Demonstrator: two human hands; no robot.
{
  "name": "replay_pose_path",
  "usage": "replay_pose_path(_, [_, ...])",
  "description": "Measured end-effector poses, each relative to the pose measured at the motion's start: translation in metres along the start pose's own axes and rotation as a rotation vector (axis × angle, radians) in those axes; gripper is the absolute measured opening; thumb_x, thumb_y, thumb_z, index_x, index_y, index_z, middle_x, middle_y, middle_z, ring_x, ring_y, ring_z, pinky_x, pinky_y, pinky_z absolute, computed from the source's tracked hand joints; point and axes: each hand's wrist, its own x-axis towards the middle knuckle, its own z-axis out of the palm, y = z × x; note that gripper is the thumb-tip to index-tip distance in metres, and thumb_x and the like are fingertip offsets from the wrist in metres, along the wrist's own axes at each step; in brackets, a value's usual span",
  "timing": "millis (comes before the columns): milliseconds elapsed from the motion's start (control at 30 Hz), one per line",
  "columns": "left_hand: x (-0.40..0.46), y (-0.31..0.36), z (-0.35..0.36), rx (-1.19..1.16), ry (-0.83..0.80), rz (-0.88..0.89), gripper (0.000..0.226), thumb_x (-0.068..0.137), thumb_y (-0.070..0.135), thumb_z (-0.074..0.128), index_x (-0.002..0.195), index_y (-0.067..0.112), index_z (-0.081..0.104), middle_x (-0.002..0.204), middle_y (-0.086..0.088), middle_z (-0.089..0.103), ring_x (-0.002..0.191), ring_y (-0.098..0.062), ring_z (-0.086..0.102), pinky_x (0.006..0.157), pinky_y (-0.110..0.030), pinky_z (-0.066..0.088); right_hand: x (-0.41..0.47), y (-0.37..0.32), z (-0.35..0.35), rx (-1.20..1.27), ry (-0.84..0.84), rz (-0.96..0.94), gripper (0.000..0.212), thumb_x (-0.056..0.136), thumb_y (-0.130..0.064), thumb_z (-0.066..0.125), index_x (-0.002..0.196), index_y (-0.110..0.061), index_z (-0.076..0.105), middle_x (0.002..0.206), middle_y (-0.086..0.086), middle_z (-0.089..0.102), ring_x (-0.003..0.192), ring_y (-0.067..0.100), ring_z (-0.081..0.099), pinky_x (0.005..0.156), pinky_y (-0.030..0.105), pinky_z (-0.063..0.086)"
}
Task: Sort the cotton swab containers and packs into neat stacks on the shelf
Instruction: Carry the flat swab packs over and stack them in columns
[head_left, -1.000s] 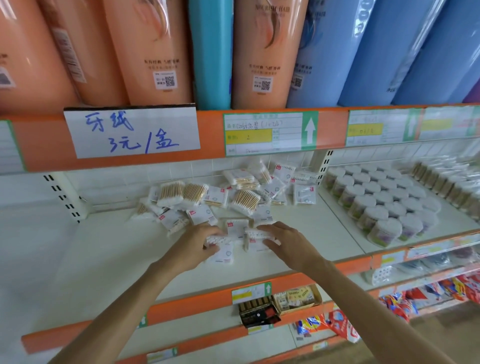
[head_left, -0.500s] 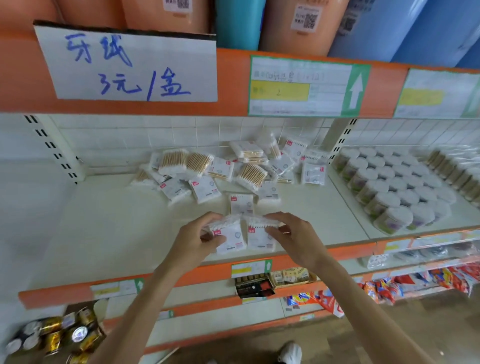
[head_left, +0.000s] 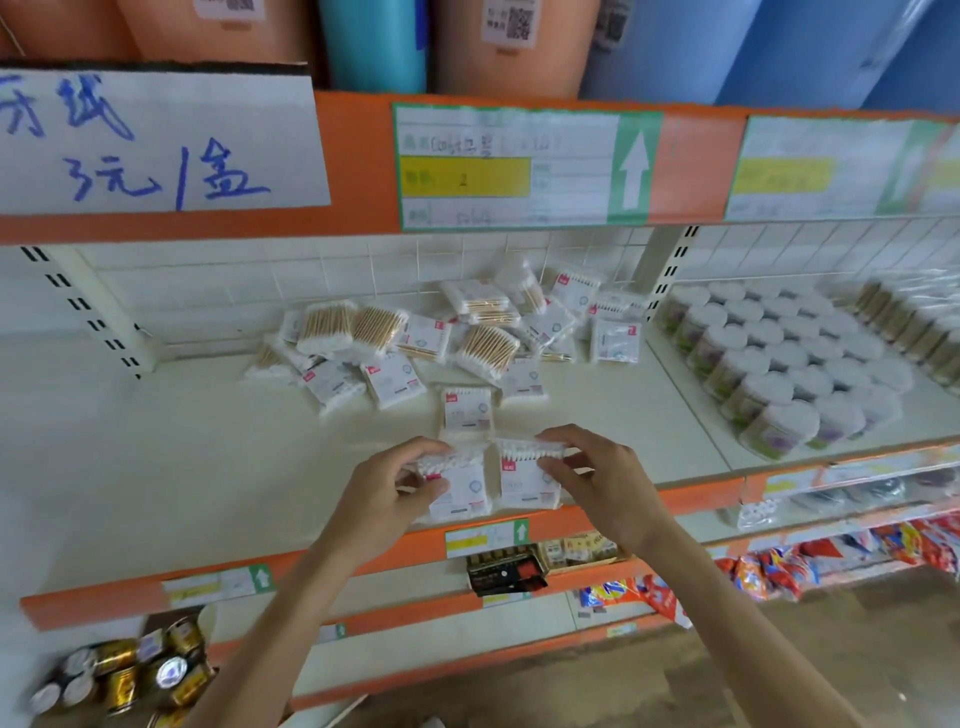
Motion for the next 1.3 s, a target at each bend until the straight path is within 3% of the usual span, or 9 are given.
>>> replay_pose_path(167, [0.009,0.02,0.031,0.008,-0.051,-0.003,0.028,0.091,0.015,0.072,0.111,0.034,0.068,0.108,0.018,0.071,0.083,-0.01,0.071,0.075,-0.02,0.053,-0.016,0.021,-0.032,0.008,0.02,0.008,0.02,0.098,-0.025,0.064,0.118,-0.028,0.065,0.106,-0.014,0.069,0.088,-0.001,0.069,0.063,0.009,0.048])
replay_pose_path(467, [0.056,0.094,0.167,0.067,-0.273,0.125,0.038,0.09,0.014,0.073,0.104,0.048,0.064,0.104,0.031,0.067,0.088,-0.003,0.069,0.076,-0.014,0.05,-0.098,0.107,-0.139,0.024,0.224,0.127,0.02,0.097,-0.025,0.066,0.118,-0.025,0.067,0.102,-0.022,0.067,0.087,0.005,0.07,0.073,0.015,0.049])
replay_pose_path(600, [0.069,0.134,0.251,0.046,-0.396,0.151,0.034,0.091,0.01,0.072,0.104,0.041,0.065,0.085,0.026,0.071,0.081,-0.001,0.07,0.069,-0.014,0.048,-0.143,0.152,-0.204,0.032,0.331,0.209,0.019,0.098,-0.027,0.064,0.117,-0.027,0.066,0.096,-0.022,0.07,0.084,0.003,0.07,0.074,0.02,0.052])
replay_pose_path(700, [0.079,0.164,0.317,0.002,-0.456,0.167,0.032,0.09,0.007,0.072,0.106,0.034,0.067,0.071,0.021,0.069,0.068,0.001,0.065,0.066,-0.011,0.044,-0.178,0.185,-0.251,-0.018,0.408,0.263,0.018,0.098,-0.023,0.065,0.115,-0.029,0.065,0.082,-0.038,0.064,0.076,-0.004,0.067,0.069,0.011,0.045])
replay_pose_path(800, [0.09,0.196,0.38,-0.021,-0.506,0.243,0.033,0.089,0.005,0.073,0.104,0.035,0.07,0.081,0.016,0.07,0.071,0.005,0.064,0.069,-0.006,0.042,-0.218,0.214,-0.295,-0.086,0.487,0.298,0.018,0.098,-0.021,0.065,0.115,-0.024,0.066,0.077,-0.038,0.061,0.073,-0.005,0.064,0.067,0.011,0.044])
replay_pose_path(933, [0.1,0.228,0.45,-0.028,-0.574,0.323,0.033,0.088,0.009,0.074,0.103,0.038,0.071,0.103,0.02,0.072,0.082,-0.011,0.071,0.076,-0.02,0.054,-0.265,0.24,-0.347,-0.165,0.562,0.343,0.018,0.097,-0.02,0.065,0.115,-0.025,0.066,0.084,-0.041,0.06,0.072,-0.007,0.062,0.069,0.01,0.044])
replay_pose_path(1033, [0.106,0.246,0.489,-0.01,-0.619,0.343,0.029,0.09,0.017,0.074,0.109,0.037,0.069,0.097,0.007,0.075,0.081,-0.013,0.072,0.079,-0.027,0.056,-0.285,0.251,-0.378,-0.179,0.618,0.365,0.018,0.097,-0.017,0.065,0.113,-0.026,0.065,0.083,-0.037,0.062,0.072,-0.002,0.065,0.067,0.012,0.046])
replay_pose_path(1167, [0.119,0.261,0.522,-0.003,-0.654,0.367,0.032,0.09,0.019,0.073,0.105,0.046,0.066,0.101,0.021,0.073,0.086,-0.006,0.071,0.076,-0.021,0.055,-0.291,0.267,-0.405,-0.172,0.644,0.363,0.016,0.099,-0.017,0.063,0.114,-0.02,0.064,0.081,-0.021,0.064,0.07,0.008,0.067,0.064,0.023,0.053])
replay_pose_path(1300, [0.142,0.266,0.546,0.0,-0.658,0.349,0.03,0.091,0.021,0.072,0.108,0.045,0.065,0.104,0.012,0.074,0.084,-0.007,0.072,0.072,-0.024,0.055,-0.279,0.29,-0.426,-0.172,0.626,0.37,0.015,0.099,-0.018,0.062,0.114,-0.021,0.064,0.081,-0.025,0.062,0.072,0.002,0.065,0.064,0.016,0.047])
